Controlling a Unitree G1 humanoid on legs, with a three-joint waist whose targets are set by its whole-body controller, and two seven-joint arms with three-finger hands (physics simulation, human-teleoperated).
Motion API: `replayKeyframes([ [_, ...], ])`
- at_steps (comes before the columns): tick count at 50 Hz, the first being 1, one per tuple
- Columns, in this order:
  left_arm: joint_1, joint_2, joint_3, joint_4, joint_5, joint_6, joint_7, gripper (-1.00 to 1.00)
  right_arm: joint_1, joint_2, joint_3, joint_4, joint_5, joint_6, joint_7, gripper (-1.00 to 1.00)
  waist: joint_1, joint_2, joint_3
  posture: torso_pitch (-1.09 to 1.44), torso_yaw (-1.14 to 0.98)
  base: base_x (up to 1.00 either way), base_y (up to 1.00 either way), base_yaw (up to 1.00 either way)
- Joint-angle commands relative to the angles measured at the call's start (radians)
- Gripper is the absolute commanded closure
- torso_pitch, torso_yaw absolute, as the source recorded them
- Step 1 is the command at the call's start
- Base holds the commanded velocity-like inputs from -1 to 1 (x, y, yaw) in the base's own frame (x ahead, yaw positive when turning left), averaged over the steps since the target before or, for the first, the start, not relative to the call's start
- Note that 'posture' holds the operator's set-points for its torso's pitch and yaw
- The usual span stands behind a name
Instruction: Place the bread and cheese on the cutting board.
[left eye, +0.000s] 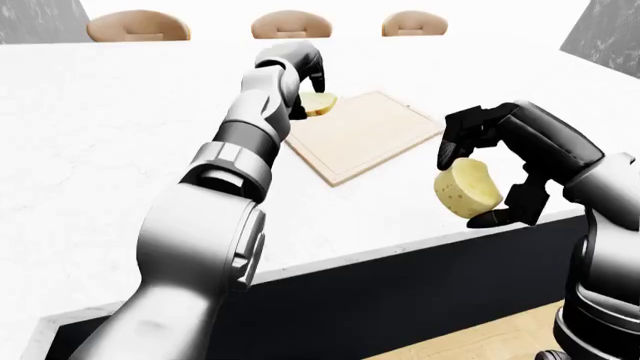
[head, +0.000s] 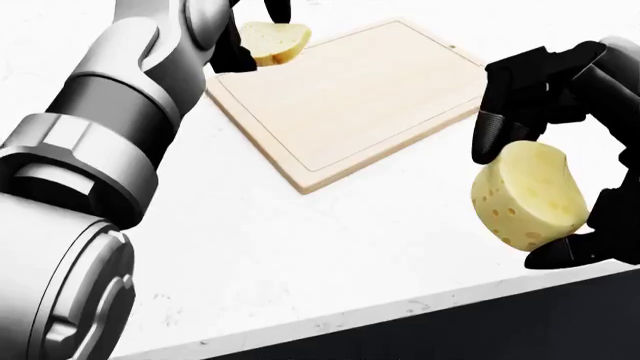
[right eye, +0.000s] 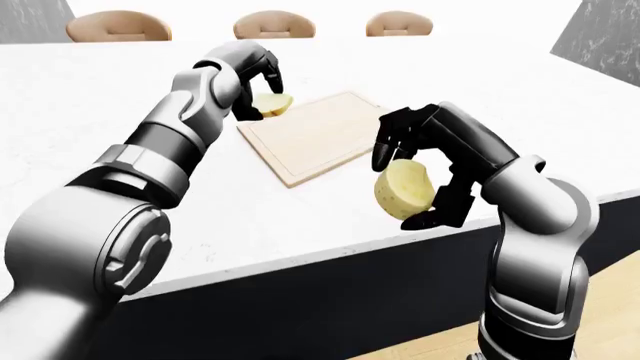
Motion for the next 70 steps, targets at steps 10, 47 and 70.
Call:
replayKeyframes([
  [10,0.002,-0.058,0.025,-0.031,-0.062,0.043,0.154,0.24,0.070,-0.039,-0.088,-0.083,0.041,0.010,-0.030,1.00,0.002,-0.018,-0.029,0.00,0.00,0.00,0.00,0.00],
  [47,-0.111,0.124,0.052,-0.051,-0.198,-0.082,-0.031,-1.00,-0.086,-0.037,0.009,0.182,0.026,-0.056,-0.169,1.00,-0.001,-0.012,-0.031,0.00,0.00,0.00,0.00,0.00],
  [70,0.036,0.345,0.083,-0.314,-0.543,-0.059,-0.229,-1.00,-0.989,0.119,0.249,1.813,-0.282,-0.661,-0.890,1.00,0.000,0.050,-0.031,0.00,0.00,0.00,0.00,0.00],
])
